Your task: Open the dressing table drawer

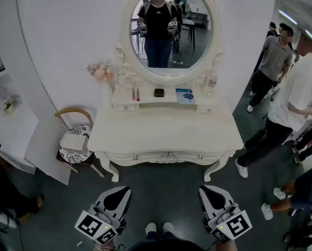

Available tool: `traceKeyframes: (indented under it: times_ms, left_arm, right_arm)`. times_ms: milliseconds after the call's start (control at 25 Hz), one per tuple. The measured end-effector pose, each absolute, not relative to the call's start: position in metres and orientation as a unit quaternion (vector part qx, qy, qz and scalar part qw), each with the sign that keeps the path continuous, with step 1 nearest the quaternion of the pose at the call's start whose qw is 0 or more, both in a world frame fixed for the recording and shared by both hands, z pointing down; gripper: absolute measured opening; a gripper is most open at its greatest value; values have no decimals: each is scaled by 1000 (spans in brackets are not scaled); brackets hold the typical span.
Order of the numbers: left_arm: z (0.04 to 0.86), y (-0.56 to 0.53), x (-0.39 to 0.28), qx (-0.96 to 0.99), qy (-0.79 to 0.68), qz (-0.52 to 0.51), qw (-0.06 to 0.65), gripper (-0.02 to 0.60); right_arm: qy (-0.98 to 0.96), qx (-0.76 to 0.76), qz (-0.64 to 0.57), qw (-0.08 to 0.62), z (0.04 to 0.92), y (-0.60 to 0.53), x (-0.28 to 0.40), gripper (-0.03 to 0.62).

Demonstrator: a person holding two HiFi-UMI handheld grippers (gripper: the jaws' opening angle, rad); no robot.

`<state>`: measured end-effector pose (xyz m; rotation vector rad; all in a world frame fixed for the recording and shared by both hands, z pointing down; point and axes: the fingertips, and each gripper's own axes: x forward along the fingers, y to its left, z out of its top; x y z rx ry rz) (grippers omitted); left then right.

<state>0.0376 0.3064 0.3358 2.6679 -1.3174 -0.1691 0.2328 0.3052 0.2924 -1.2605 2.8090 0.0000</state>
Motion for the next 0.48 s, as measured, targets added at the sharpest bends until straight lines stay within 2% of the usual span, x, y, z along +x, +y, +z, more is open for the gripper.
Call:
traceKeyframes:
  times_ms: [240,480]
  left_arm:
    - [338,311,48,890,-446,-57,80,17]
    - [341,317,55,884,-457,-54,83,17]
  right_arm:
    - [909,-418,9,-11,309,304,253,18]
    - [922,-388,8,1,303,309,250,18]
